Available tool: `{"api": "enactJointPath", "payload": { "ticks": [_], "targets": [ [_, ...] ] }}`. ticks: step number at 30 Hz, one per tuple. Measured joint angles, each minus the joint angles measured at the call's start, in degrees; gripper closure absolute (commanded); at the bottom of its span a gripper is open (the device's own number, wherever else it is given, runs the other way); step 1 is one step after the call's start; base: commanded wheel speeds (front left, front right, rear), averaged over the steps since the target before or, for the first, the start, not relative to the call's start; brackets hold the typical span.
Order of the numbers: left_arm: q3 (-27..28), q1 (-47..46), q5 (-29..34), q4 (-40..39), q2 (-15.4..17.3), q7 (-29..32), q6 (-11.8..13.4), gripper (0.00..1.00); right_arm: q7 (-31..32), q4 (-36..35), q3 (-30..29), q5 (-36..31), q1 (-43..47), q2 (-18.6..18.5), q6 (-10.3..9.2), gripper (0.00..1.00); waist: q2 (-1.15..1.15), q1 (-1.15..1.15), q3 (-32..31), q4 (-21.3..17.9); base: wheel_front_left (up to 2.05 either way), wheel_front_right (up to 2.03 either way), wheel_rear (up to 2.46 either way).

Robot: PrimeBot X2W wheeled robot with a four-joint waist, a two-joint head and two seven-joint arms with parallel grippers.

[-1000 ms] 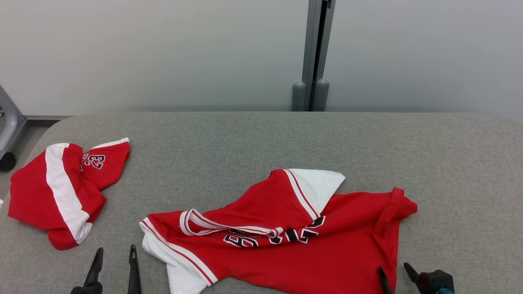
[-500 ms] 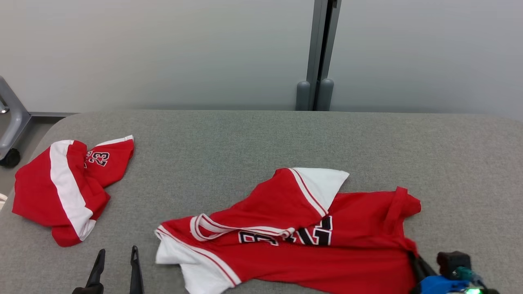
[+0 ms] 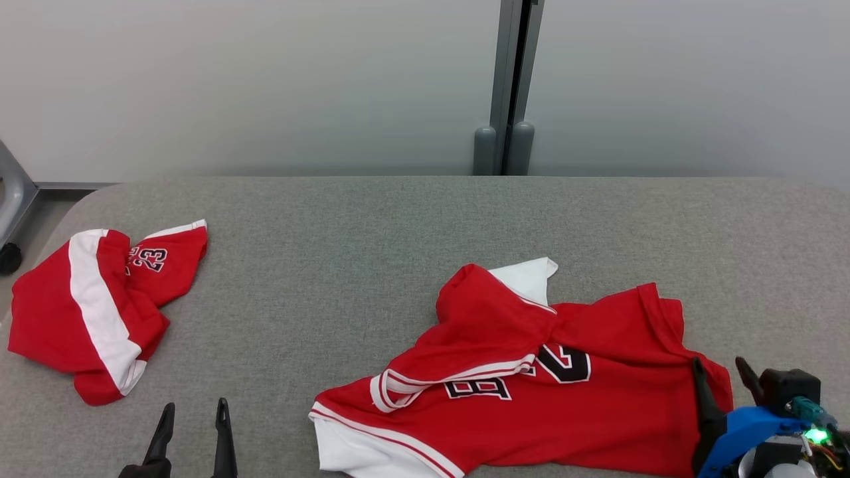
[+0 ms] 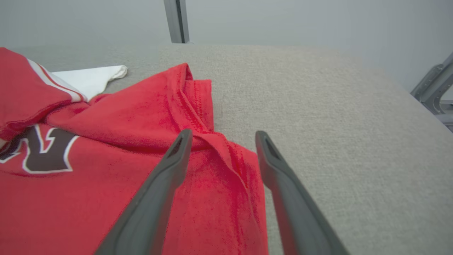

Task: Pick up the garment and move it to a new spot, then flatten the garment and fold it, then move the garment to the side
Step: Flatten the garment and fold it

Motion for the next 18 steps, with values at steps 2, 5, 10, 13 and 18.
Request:
{"api": "enactJointPath", "payload": {
  "ticks": [2, 5, 10, 13, 18],
  "targets": [
    [0.0, 0.0, 0.0, 0.0, -0.1, 0.0, 0.0, 0.0, 0.0, -4.0, 0.0, 0.1, 0.4, 0.5, 0.0, 0.0, 0.0, 0.0, -0.1, -0.3, 0.0, 0.0, 0.0],
    [0.0, -0.1, 0.0, 0.1, -0.1, 0.0, 0.0, 0.0, 0.0, -11.2, 0.5, 0.2, 2.6, 1.7, 0.0, 0.0, 0.0, 0.0, -0.2, -0.6, 0.0, 0.0, 0.0],
    [0.1, -0.4, 0.0, 0.1, -0.2, 0.0, 0.0, 0.0, 0.0, -23.6, 2.3, 0.4, 8.1, 3.8, 0.0, 0.0, 0.0, 0.0, -0.3, -0.9, 0.0, 0.0, 0.0],
    [0.1, -0.5, 0.2, 0.1, -0.2, 0.0, 0.0, 0.0, 0.0, -28.3, 4.0, 1.1, 11.4, 4.5, 0.0, 0.0, 0.0, 0.0, -0.4, -0.9, 0.0, 0.0, 0.0],
    [0.1, -0.5, 0.2, 0.2, -0.2, 0.0, -0.1, 0.0, 0.0, -31.8, 7.9, 3.5, 16.0, 4.9, 0.0, 0.0, 0.0, -0.01, -0.5, -0.9, 0.0, 0.0, 0.0]
  ]
}}
